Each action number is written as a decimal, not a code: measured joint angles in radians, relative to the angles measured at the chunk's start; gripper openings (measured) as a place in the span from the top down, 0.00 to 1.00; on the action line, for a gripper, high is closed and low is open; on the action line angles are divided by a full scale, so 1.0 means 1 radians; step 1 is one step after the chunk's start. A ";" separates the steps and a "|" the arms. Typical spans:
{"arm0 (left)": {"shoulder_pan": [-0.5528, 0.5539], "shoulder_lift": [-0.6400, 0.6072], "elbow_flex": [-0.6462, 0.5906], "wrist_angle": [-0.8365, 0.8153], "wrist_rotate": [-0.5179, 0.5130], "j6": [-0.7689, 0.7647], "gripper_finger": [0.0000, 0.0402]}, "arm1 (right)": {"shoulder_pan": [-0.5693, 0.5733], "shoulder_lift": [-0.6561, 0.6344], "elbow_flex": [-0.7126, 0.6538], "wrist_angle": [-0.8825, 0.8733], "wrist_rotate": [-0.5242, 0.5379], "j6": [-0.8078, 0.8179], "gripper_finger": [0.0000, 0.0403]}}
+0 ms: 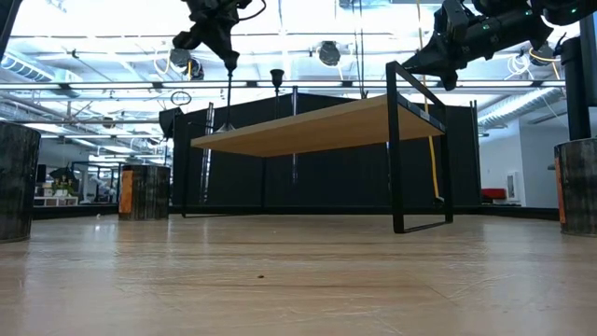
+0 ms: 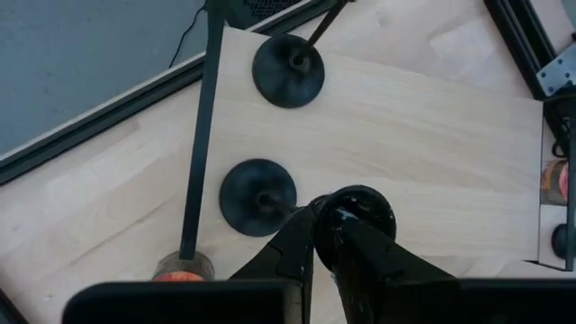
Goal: Pick & Place candle stick holders
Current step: Put the top black candle holder on the shelf, then put the black candle holder on the shelf
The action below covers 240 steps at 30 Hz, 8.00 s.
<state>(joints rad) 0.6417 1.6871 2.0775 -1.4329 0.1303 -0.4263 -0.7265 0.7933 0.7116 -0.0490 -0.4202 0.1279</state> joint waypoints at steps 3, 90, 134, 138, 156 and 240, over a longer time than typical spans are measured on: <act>0.000 0.000 0.025 0.003 -0.001 0.007 0.91 | 0.000 0.000 0.000 0.000 0.000 0.000 1.00; -0.655 -0.994 -1.427 0.912 -0.485 -0.342 0.91 | 0.893 -0.067 0.210 -0.463 0.242 0.153 1.00; -0.813 -0.994 -1.428 0.914 -0.631 -0.284 0.91 | 1.468 0.270 0.563 -1.130 0.079 1.490 0.95; -0.813 -0.994 -1.428 0.914 -0.631 -0.286 0.91 | 1.468 0.270 0.526 -1.127 0.076 1.491 0.88; -0.812 -0.994 -1.428 0.915 -0.631 -0.287 0.91 | 1.468 0.260 0.384 -0.992 -0.002 1.510 0.56; -0.813 -0.994 -1.428 1.167 -0.460 -0.065 0.91 | 1.402 0.264 0.234 -0.773 0.158 1.348 0.99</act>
<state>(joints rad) -0.1715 0.6933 0.6498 -0.2663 -0.3296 -0.4912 0.6755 1.0577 0.9457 -0.8219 -0.2623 1.4764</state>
